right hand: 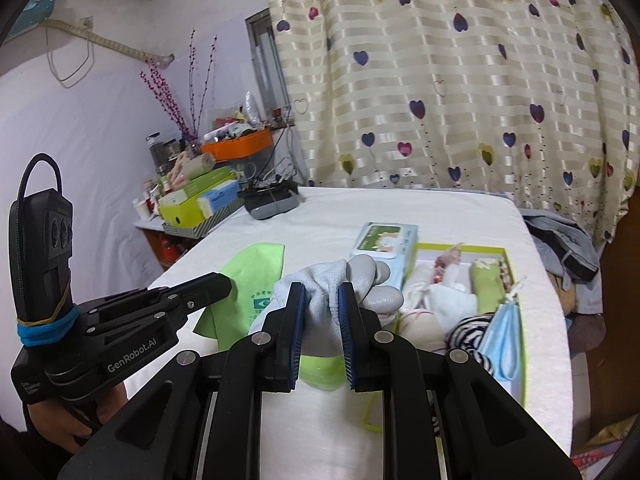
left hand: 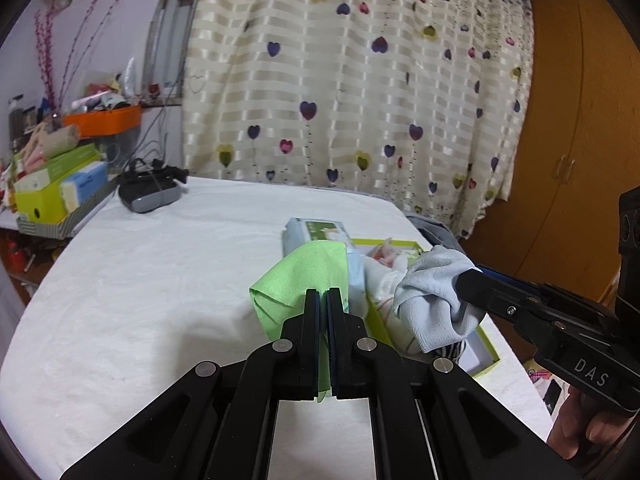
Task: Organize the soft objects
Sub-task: 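Carry the grey glove in the right gripper while the left carries the green cloth to the box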
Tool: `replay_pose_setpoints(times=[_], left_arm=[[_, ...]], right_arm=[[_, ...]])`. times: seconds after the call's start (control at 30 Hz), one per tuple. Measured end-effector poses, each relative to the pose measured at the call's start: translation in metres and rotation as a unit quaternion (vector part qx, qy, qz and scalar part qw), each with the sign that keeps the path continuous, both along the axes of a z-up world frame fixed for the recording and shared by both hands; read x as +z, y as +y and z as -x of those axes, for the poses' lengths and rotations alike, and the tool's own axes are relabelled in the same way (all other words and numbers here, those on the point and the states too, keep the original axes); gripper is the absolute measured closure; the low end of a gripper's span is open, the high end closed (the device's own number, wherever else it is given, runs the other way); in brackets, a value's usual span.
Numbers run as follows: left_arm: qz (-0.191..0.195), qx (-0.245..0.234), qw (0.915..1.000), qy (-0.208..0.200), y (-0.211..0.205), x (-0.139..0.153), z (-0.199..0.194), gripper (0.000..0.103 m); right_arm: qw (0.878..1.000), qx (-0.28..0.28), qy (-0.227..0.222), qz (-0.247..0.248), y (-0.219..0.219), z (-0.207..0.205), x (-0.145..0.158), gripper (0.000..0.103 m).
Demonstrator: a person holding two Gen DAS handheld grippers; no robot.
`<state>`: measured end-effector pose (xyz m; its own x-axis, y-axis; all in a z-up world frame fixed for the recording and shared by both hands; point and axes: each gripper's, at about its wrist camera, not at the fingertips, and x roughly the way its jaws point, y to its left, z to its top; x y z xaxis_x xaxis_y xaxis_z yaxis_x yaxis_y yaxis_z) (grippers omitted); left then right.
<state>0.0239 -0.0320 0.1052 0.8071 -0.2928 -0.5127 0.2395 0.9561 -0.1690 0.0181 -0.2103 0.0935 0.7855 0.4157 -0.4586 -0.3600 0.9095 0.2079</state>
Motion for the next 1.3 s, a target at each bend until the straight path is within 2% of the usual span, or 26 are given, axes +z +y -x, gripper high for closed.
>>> replay_pose_setpoints(times=[0.8,1.13,1.3], left_arm=[[-0.005,-0.080,0.9965,0.024,-0.076,-0.015,-0.025,0.099],[0.000,-0.133,0.9895,0.057,-0.109,-0.040,-0.032,0.099],[-0.003,-0.155,0.9845,0.083,-0.124,-0.057,-0.033,0.099]], right_arm=[[0.997,-0.070,0.022,-0.010,-0.068,-0.003,-0.017,0.085],[0.991,-0.114,0.063,-0.011,-0.110,-0.007,-0.046,0.085],[0.989,-0.110,0.093,-0.004,-0.117,-0.012,-0.066,0.085]])
